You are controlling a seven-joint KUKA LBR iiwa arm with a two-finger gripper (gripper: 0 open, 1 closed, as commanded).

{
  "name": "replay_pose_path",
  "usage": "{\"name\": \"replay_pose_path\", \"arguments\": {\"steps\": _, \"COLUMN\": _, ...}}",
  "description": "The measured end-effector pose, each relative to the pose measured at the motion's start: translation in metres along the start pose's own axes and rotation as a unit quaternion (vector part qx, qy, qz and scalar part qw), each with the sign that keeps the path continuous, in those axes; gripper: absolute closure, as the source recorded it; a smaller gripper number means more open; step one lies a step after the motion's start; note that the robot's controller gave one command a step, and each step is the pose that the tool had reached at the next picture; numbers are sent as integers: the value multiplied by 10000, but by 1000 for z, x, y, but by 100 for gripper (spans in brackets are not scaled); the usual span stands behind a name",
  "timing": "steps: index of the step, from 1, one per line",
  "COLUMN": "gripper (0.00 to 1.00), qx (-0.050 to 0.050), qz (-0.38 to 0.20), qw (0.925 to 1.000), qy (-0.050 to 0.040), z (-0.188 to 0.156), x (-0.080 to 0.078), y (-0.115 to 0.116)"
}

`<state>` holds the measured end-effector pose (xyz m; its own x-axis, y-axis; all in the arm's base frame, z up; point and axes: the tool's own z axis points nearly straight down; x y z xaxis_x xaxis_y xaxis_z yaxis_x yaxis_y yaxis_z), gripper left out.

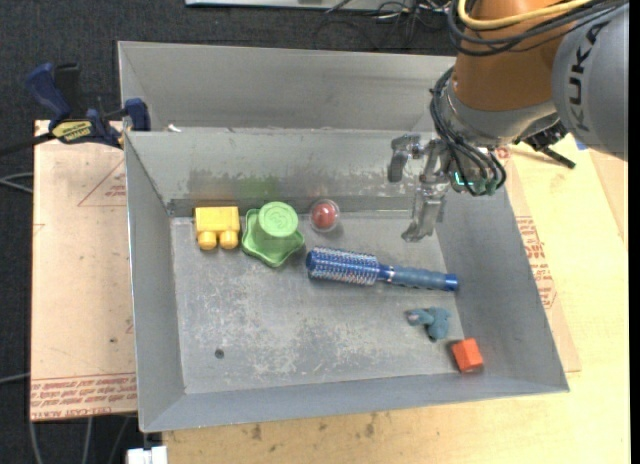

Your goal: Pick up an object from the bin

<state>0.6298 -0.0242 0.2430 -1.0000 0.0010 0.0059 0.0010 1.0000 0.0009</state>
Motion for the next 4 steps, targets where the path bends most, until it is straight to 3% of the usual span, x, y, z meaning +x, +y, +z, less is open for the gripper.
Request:
{"name": "replay_pose_path", "arguments": {"steps": 1, "gripper": 0, "qx": -17, "qz": -602, "qw": 9982, "qy": -46, "z": 169, "x": -11, "y": 57}}
{"name": "replay_pose_path", "arguments": {"steps": 2, "gripper": 100, "qx": -11, "qz": -594, "qw": 9982, "qy": -36, "z": 170, "x": -10, "y": 56}}
{"name": "replay_pose_path", "arguments": {"steps": 3, "gripper": 100, "qx": 3, "qz": -542, "qw": 9985, "qy": -81, "z": -4, "x": -9, "y": 46}}
{"name": "replay_pose_path", "arguments": {"steps": 4, "gripper": 100, "qx": 2, "qz": -243, "qw": 9997, "qy": -30, "z": 20, "x": -17, "y": 20}}
